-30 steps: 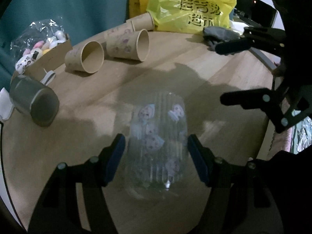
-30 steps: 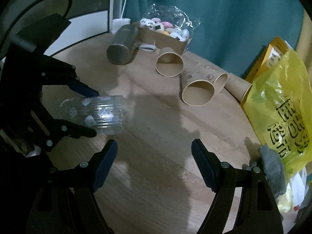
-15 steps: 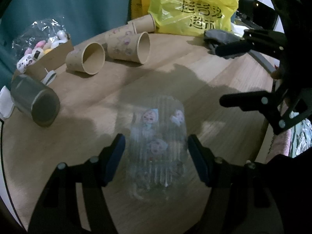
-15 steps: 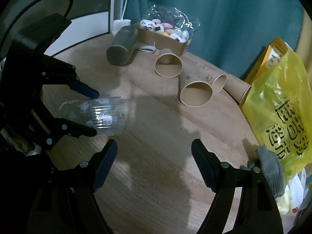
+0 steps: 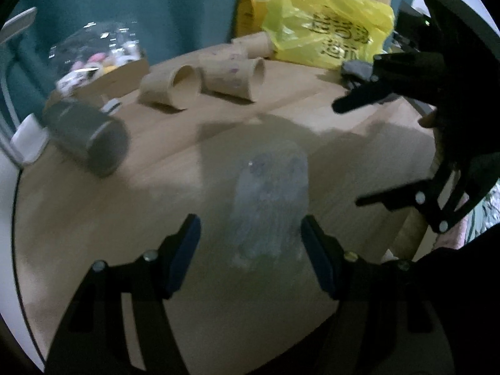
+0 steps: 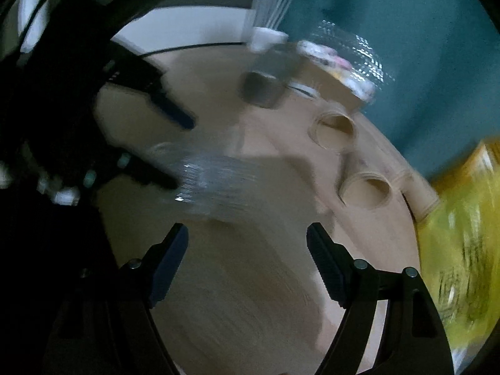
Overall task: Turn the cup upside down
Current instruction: 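Close the right gripper on the clear cup while the left gripper opens and releases it, then rotate the clear cup with the right gripper so its base points up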
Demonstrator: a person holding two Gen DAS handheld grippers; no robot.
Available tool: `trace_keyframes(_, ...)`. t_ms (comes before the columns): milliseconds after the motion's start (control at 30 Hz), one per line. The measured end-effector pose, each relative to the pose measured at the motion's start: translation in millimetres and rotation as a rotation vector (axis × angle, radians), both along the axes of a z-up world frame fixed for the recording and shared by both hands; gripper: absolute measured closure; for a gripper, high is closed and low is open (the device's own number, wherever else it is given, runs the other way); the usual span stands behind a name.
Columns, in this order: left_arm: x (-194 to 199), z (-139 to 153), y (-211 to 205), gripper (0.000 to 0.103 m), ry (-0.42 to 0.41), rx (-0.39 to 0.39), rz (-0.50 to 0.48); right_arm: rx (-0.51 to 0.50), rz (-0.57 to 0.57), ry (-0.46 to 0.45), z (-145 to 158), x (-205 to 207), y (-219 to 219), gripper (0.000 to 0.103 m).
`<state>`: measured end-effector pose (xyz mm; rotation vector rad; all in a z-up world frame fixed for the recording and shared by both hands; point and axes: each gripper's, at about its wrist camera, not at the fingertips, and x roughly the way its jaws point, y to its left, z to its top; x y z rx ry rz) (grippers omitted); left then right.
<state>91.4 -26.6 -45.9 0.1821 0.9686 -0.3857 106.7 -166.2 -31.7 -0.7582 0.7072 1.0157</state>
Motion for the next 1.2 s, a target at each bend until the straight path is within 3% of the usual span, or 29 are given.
trace_keyframes(67, -11, 4, 13, 0.035, -0.009, -0.001, 0.041, -0.059, 0.119, -0.022, -1, -7, 12, 0.011)
trace_keyframes(400, -54, 2, 66, 0.035, 0.006, -0.060, 0.194, -0.376, 0.594, -0.157, -14, -25, 80, 0.011)
trace_keyframes(633, -64, -12, 96, 0.035, 0.020, -0.108, 0.285, -0.674, 0.859, -0.157, -40, -42, 109, 0.013)
trace_keyframes(700, -67, -15, 104, 0.035, 0.024, -0.115, 0.306, -0.726, 0.898, -0.152, -45, -44, 116, 0.015)
trace_keyframes(833, -71, -20, 114, 0.035, 0.031, -0.135, 0.323, -0.806, 0.944, -0.126, -55, -45, 131, 0.035)
trace_keyframes(1033, -71, -21, 122, 0.035, 0.029, -0.153, 0.330, -0.868, 0.959, -0.076, -61, -37, 136, 0.036)
trace_keyframes(1200, -71, -20, 125, 0.035, 0.023, -0.156, 0.329, -0.827, 0.895, -0.055, -54, -18, 136, 0.037)
